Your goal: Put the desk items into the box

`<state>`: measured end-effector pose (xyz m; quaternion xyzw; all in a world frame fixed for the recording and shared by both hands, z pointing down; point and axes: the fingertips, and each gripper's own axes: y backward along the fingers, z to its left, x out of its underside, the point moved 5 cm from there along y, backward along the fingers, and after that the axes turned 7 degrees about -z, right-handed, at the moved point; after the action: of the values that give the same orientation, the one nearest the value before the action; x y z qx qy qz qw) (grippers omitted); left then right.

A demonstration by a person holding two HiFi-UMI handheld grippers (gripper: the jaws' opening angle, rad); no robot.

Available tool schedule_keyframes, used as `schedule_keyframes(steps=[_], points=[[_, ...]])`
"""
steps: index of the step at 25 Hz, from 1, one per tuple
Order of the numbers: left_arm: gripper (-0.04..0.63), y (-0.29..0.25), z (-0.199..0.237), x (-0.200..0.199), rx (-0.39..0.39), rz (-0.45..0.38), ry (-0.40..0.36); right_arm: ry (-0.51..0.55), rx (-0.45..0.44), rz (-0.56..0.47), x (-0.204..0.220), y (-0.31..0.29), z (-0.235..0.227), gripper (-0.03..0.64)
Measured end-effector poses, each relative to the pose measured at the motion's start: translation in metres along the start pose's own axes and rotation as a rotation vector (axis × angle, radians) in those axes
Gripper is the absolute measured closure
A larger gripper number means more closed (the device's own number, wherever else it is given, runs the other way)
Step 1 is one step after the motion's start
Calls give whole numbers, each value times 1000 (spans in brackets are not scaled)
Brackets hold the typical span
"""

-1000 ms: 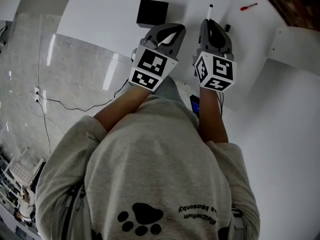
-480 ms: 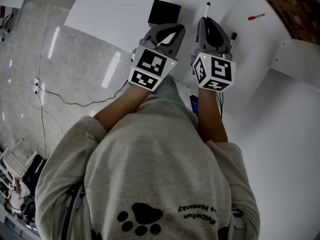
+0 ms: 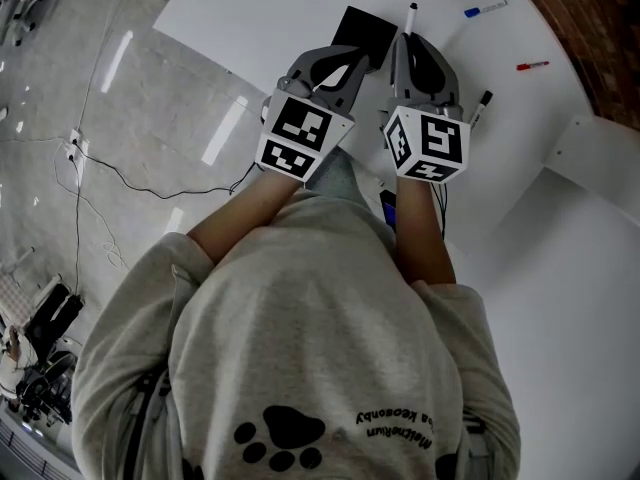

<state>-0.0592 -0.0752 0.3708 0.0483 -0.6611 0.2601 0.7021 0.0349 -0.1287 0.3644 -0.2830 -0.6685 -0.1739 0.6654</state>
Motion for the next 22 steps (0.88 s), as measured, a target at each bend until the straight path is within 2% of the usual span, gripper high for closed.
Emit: schedule_keyframes(steps=[10, 17, 22], points=[[591, 17, 30, 4, -84, 8, 25, 23, -102, 55, 12, -36, 25, 571], [591, 24, 44, 7, -121, 13, 38, 84, -130, 171, 34, -53, 32, 571], [591, 24, 47, 9, -125, 17, 44, 175, -153, 250, 41, -59, 38, 571]])
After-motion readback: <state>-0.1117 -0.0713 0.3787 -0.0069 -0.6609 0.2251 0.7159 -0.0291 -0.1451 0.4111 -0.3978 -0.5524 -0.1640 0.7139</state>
